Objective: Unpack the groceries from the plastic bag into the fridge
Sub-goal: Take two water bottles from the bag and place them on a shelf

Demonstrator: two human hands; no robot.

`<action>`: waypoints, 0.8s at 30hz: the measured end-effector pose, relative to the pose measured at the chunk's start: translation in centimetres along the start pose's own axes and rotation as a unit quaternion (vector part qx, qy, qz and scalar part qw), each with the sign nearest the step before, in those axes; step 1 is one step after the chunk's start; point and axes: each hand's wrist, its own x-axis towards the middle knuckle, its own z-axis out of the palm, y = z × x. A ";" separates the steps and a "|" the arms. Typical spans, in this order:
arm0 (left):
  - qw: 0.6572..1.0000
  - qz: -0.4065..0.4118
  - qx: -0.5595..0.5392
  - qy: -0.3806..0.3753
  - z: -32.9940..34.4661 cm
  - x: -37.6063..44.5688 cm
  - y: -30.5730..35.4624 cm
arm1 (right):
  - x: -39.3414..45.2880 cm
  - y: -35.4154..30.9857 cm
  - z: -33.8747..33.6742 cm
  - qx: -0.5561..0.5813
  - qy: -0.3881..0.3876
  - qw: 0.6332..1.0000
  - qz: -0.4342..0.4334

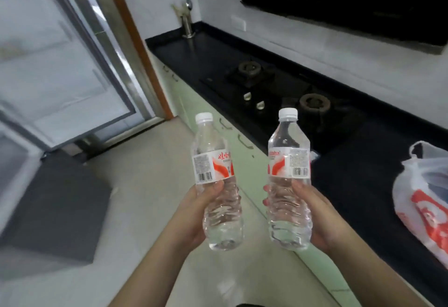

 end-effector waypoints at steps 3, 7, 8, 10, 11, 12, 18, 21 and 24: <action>0.999 0.019 -0.011 0.049 -5.4 -4.0 1.3 | 2.0 3.2 5.3 -0.009 -0.032 0.998 0.053; 0.994 0.050 -0.037 0.087 -12.0 -9.7 2.7 | 3.5 7.6 12.9 -0.014 -0.080 0.990 0.114; 0.993 0.057 -0.044 0.095 -13.5 -11.1 3.1 | 3.7 8.5 14.8 -0.022 -0.093 0.988 0.119; 0.990 0.069 -0.045 0.114 -16.2 -13.6 3.9 | 3.9 10.1 18.4 -0.024 -0.124 0.983 0.136; 0.988 0.076 -0.046 0.126 -17.5 -14.8 4.2 | 4.0 10.8 20.0 -0.023 -0.141 0.979 0.148; 0.986 0.082 -0.051 0.138 -18.6 -15.8 4.6 | 4.1 11.5 21.6 -0.026 -0.157 0.975 0.158; 0.968 0.120 -0.070 0.209 -23.4 -20.5 5.8 | 5.7 13.6 28.5 -0.072 -0.250 0.951 0.164; 0.956 0.137 -0.083 0.244 -25.1 -21.7 6.1 | 7.2 14.4 31.1 -0.103 -0.282 0.938 0.173; 0.945 0.131 -0.082 0.288 -26.7 -21.8 6.6 | 9.1 15.3 33.0 -0.107 -0.308 0.928 0.180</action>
